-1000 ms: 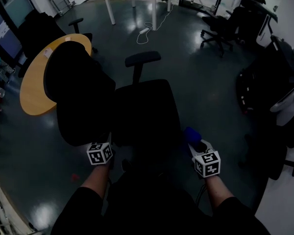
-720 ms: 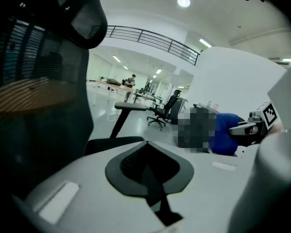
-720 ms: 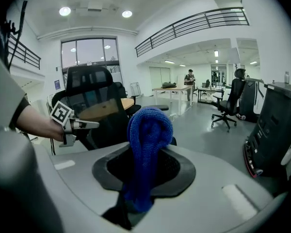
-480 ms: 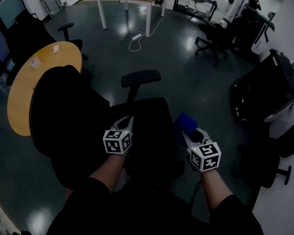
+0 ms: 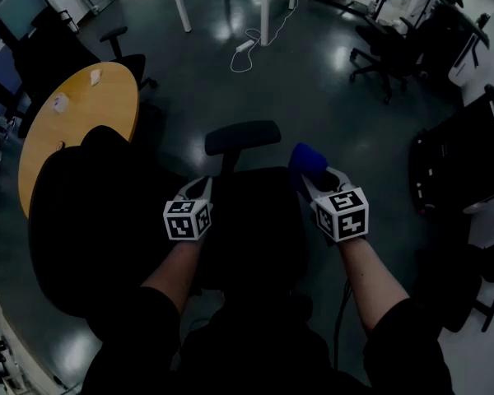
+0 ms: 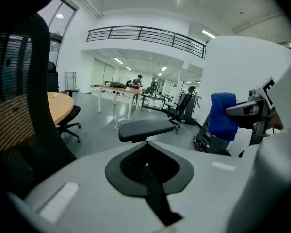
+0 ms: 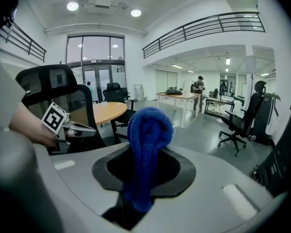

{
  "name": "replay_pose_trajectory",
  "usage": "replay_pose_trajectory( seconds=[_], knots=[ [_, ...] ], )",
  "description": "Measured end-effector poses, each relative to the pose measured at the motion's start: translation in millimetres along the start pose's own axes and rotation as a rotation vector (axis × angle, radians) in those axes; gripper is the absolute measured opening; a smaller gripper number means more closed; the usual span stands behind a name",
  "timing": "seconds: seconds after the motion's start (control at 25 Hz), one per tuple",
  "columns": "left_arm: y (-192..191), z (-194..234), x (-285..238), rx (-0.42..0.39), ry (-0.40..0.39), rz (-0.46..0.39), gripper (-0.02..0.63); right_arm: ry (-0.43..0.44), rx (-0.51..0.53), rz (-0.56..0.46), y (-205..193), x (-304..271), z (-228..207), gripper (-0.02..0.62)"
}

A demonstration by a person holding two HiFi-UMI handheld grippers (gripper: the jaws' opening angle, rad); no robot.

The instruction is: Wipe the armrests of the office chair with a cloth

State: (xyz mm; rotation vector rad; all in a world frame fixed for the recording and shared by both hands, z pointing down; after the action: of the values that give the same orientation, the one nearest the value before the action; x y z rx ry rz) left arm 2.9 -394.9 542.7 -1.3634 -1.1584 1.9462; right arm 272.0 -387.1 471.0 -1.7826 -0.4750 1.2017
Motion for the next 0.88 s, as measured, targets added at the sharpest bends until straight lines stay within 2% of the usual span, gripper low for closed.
replay_pose_trajectory(
  seconds=[0.2,0.48,0.68,0.88],
  knots=[
    [2.3,33.4,-28.5,-0.032,0.043,0.044,0.015,0.019,0.082,0.049,28.4,-64.2,-27.9,0.101],
    [0.2,51.8,-61.6,-0.035,0.027,0.058,0.015,-0.016,0.220,0.145,52.1,-143.6,-40.6,0.101],
    [-14.7,66.9,-79.7,-0.049,0.016,0.093,0.015,-0.056,0.365,0.226,55.5,-200.9,-33.5,0.101],
    [-27.5,85.2,-97.5,-0.020,0.003,0.096,0.015,-0.070,0.403,0.294,52.6,-243.6,-7.7,0.101]
  ],
)
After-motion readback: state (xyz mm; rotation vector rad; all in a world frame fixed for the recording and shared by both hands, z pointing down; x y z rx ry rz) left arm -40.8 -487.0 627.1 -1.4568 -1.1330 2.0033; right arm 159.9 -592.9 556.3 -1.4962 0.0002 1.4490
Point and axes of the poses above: the fingertips, and each gripper's own axes: x backward along the fingers, z to its left, y out of its top, the point moved 3 cm from there along x, backward along the fingers, and after that the axes turned 4 degrees about -x, right-handed, at the moved point
